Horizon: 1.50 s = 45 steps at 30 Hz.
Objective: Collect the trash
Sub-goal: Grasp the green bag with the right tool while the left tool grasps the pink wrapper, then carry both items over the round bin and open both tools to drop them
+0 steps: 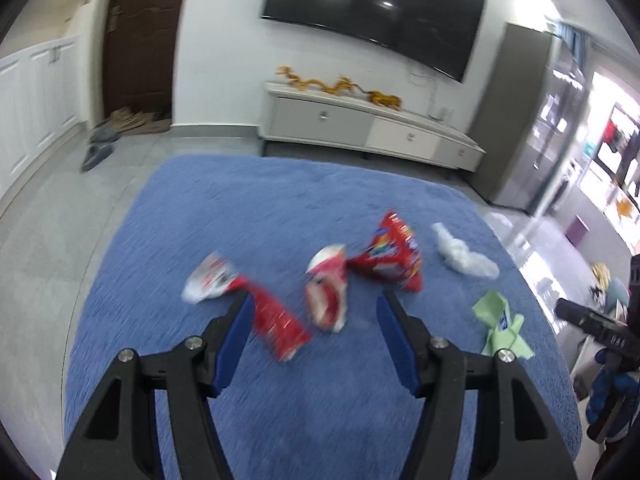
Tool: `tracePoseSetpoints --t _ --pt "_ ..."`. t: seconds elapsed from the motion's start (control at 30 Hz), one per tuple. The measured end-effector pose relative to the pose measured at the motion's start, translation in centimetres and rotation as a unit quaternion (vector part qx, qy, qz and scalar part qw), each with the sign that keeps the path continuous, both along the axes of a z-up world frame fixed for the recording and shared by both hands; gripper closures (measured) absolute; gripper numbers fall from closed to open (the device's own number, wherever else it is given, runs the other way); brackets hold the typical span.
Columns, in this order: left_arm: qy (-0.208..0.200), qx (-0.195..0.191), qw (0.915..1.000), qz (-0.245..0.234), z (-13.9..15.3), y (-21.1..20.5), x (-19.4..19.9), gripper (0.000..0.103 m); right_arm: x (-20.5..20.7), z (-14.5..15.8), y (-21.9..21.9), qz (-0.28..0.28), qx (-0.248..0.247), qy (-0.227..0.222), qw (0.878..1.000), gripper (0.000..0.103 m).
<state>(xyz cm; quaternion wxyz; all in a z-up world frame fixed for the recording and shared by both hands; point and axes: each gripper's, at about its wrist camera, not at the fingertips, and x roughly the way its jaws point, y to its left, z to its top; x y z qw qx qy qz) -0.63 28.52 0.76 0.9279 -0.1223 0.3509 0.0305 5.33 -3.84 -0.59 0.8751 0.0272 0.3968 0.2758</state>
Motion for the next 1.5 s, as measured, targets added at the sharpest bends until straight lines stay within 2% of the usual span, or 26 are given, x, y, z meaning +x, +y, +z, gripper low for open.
tracePoseSetpoints --t 0.2,0.4,0.5,0.63,0.67,0.73,0.8,0.93,1.0,1.23,1.5 --pt "0.041 0.027 0.9983 -0.030 -1.5 -0.9 5.4 0.042 1.0 -1.9 2.8 0.033 0.000 0.029 0.999 0.039" --pt "0.077 0.049 0.9948 -0.045 -3.5 -1.6 7.9 0.042 1.3 -3.1 4.4 0.050 -0.004 0.043 0.998 0.034" --pt "0.090 0.046 0.9936 -0.051 -4.5 -1.8 8.2 0.049 1.3 -3.6 5.2 0.060 -0.007 0.045 0.997 0.033" --pt "0.096 0.058 0.9917 -0.064 -5.2 -2.8 8.3 0.064 1.1 -4.5 6.3 0.072 -0.023 0.051 0.996 0.033" --pt "0.095 0.063 0.9913 -0.066 -5.2 -3.0 8.3 0.072 1.0 -4.8 6.4 0.074 -0.027 0.049 0.996 0.033" --pt "0.091 0.062 0.9916 -0.068 -5.1 -3.2 8.1 0.072 0.7 -4.8 6.4 0.075 -0.030 0.042 0.996 0.034" --pt "0.083 0.053 0.9928 -0.068 -4.8 -3.2 7.8 0.072 0.4 -4.7 6.1 0.076 -0.026 0.039 0.996 0.042" --pt "0.067 0.044 0.9952 -0.056 -4.1 -2.9 6.6 0.072 -0.2 -4.2 5.7 0.081 -0.024 0.029 0.996 0.050" --pt "0.057 0.037 0.9964 -0.051 -3.6 -2.7 5.9 0.072 -0.7 -3.9 5.4 0.086 -0.021 0.025 0.996 0.069" --pt "0.016 0.028 0.9986 -0.042 -1.0 -2.0 3.0 0.072 -2.3 -2.4 4.8 0.090 -0.015 0.004 0.996 0.072" --pt "-0.021 0.025 0.9982 -0.051 2.0 -3.2 0.1 0.072 -4.2 0.4 3.6 0.083 0.003 -0.031 0.996 0.073"
